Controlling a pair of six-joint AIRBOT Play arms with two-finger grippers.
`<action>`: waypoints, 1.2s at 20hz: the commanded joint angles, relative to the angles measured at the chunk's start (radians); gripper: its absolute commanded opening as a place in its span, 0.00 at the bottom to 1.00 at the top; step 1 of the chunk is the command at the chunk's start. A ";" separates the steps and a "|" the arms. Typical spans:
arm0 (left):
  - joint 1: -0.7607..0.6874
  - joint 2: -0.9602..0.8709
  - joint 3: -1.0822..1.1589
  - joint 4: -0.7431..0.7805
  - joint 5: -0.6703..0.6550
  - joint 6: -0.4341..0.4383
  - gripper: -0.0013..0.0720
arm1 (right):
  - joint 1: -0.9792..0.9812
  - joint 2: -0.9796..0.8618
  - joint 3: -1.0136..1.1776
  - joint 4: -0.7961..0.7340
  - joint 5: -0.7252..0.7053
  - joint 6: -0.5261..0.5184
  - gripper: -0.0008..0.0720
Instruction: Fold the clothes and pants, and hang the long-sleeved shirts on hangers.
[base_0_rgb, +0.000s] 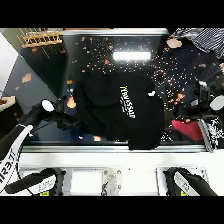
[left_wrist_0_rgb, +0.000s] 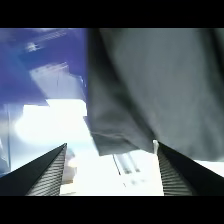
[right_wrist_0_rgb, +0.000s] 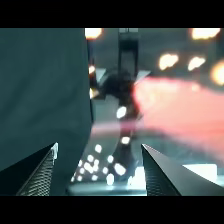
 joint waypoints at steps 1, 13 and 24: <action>-0.079 -0.034 -0.031 -0.029 0.043 0.008 0.48 | -0.009 0.011 -0.096 0.019 0.006 -0.003 0.79; -0.052 -0.032 -0.031 -0.028 0.077 0.002 0.03 | -0.003 -0.122 -0.305 0.348 -0.180 -0.133 0.80; 0.090 0.149 -0.116 -0.030 0.123 0.002 0.68 | 0.032 -0.183 -0.304 0.428 -0.278 -0.164 0.03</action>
